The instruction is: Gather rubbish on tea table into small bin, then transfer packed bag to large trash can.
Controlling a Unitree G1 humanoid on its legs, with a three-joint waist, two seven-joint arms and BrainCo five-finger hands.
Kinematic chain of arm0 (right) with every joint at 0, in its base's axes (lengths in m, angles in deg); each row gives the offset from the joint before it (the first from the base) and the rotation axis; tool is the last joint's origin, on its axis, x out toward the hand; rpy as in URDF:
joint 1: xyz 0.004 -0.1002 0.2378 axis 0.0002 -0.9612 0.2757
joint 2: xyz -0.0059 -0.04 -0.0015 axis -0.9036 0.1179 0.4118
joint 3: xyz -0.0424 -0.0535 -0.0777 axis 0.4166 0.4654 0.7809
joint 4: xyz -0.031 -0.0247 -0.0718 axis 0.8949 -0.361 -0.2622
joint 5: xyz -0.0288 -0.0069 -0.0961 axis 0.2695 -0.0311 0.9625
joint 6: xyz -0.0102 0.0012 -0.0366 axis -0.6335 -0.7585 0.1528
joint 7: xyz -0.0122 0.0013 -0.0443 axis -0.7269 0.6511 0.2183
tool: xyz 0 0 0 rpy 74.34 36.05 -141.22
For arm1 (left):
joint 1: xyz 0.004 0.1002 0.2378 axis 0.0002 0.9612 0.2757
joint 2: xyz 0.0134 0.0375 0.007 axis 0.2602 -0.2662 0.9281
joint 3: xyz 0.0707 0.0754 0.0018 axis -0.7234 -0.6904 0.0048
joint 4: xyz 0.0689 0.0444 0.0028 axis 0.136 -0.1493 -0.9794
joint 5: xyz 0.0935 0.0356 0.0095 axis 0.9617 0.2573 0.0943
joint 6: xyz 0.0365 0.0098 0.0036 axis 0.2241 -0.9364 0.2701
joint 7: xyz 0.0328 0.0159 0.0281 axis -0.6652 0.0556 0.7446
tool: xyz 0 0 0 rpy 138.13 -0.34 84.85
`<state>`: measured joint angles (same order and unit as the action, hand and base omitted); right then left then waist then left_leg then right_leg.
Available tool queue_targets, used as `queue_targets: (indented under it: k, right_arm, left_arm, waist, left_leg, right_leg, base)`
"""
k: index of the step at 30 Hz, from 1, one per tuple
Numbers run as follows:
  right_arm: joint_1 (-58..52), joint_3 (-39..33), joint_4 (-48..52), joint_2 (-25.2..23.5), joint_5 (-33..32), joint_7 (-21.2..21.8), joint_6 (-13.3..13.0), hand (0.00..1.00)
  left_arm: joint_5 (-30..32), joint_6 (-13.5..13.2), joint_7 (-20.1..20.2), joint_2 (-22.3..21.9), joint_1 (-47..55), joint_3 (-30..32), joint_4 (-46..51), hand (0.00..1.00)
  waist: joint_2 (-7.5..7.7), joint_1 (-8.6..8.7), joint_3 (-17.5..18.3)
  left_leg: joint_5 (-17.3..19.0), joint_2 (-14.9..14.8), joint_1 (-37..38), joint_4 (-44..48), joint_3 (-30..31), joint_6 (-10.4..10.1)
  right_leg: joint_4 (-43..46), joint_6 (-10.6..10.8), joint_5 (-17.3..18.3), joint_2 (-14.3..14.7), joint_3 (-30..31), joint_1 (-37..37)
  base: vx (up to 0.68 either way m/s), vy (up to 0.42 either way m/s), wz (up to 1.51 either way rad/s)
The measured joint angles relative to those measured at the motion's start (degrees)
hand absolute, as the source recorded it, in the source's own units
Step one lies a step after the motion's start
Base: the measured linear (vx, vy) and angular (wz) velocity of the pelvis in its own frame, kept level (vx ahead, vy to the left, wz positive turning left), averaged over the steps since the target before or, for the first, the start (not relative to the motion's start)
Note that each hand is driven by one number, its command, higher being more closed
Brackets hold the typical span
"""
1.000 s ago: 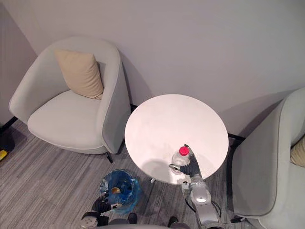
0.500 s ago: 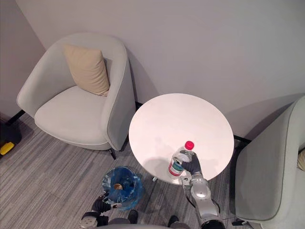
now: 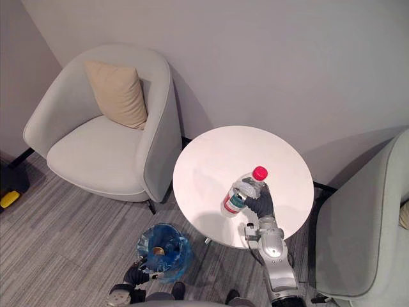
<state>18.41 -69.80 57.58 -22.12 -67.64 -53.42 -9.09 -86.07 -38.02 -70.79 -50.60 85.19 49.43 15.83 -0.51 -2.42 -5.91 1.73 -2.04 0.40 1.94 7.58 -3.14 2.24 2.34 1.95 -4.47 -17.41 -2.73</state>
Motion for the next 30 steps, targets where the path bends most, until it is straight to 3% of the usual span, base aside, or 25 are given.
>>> queue_targets:
  k: [13, 19, 21, 22, 25, 27, 28, 29, 30]
  right_arm:
    - [-2.65, 1.84, 6.79, 0.06, -0.03, 3.45, -2.22, 1.00]
    - [-5.04, 3.07, 8.75, 3.25, -0.01, 3.17, -2.22, 1.00]
    - [-4.77, 3.13, 9.02, 3.25, 0.00, 2.98, -2.30, 1.00]
    - [-4.66, 2.99, 9.02, 3.26, 0.01, 2.53, -2.30, 1.00]
    - [-3.04, 1.83, 9.03, 3.98, 0.31, 0.82, -2.24, 1.00]
    - [-1.69, 1.22, 9.04, 4.36, 1.18, 0.02, -2.23, 1.00]
    - [-0.15, 0.37, 9.05, 4.46, 1.39, -0.73, -2.19, 1.00]
    - [0.61, -0.80, 9.06, 4.58, 1.85, -1.15, -2.16, 1.00]
    - [0.82, -1.25, 9.05, 4.62, 1.97, -1.58, -2.15, 1.00]
  left_arm:
    - [-0.09, -0.61, 0.04, -0.45, 0.01, -0.05, -0.64, 0.00]
    - [-0.17, -1.58, 0.11, -1.02, -0.17, -0.27, -1.20, 0.00]
    - [-0.14, -1.83, 0.10, -1.11, -0.32, -0.33, -1.19, 0.00]
    - [-0.13, -1.89, 0.06, -1.25, -0.31, -0.39, -1.07, 0.00]
    - [-0.11, -1.80, -0.01, -2.16, -0.36, -1.03, -1.02, 0.00]
    - [-0.03, -1.81, -0.05, -2.15, -0.37, -1.44, -0.73, 0.00]
    - [-0.03, -1.81, -0.06, -2.18, -0.51, -1.54, -0.97, 0.00]
    - [-0.03, -1.77, -0.09, -2.11, -0.55, -1.53, -1.24, 0.00]
    - [-0.04, -1.79, -0.14, -2.03, -0.56, -1.51, -1.22, 0.00]
  waist:
    - [-1.41, 0.16, -0.55]
    - [-2.07, -0.05, -0.92]
    - [-2.24, 0.05, -1.37]
    - [-2.11, 0.06, -1.52]
    - [-3.58, 0.26, -1.70]
    - [-3.54, 0.43, -1.70]
    - [-3.68, 1.41, -1.94]
    - [-4.24, 1.85, -2.12]
    - [-4.36, 1.70, -2.16]
  left_leg:
    - [0.05, -0.83, 0.62, 0.02, -1.38, -0.06]
    - [-0.23, 1.21, -2.82, 2.63, 4.02, -0.05]
    - [-2.05, 2.13, -4.12, 3.24, 2.33, 0.47]
    - [-4.04, 2.44, -4.85, 2.76, -1.99, 1.81]
    - [0.70, -0.32, -6.67, 4.68, -21.52, 9.77]
    - [2.43, -1.53, -6.60, 4.79, -29.69, 12.98]
    - [2.78, -3.33, -6.77, 6.17, -35.51, 13.08]
    - [0.84, -4.17, -6.82, 8.18, -36.82, 10.28]
    - [0.75, -3.99, -6.70, 8.76, -36.51, 9.34]
  right_leg:
    - [1.04, -0.15, 0.24, 0.39, 1.33, 0.00]
    - [8.92, 0.04, 5.92, -2.34, -4.70, 2.16]
    - [10.07, -0.16, 7.17, -3.62, -6.85, 2.16]
    - [9.99, -0.36, 7.24, -5.02, -8.81, 1.83]
    - [11.37, -0.74, 7.28, -5.79, -13.95, 1.76]
    - [11.41, -0.70, 7.27, -6.51, -15.77, 1.73]
    - [11.56, -0.59, 7.20, -7.69, -17.60, 1.44]
    - [11.99, 0.10, 7.66, -7.77, -18.46, 0.72]
    - [12.29, 0.73, 8.08, -7.96, -18.76, 0.22]
  base:
    - [-0.02, 0.001, -0.05]
    - [0.00, -0.009, 0.57]
    - [-0.01, -0.006, 0.77]
    - [-0.03, 0.045, 0.81]
    - [0.00, 0.048, 0.78]
    - [0.08, 0.033, 0.76]
    - [0.10, 0.083, 0.96]
    - [0.11, 0.090, 0.88]
    - [0.08, 0.049, 0.68]
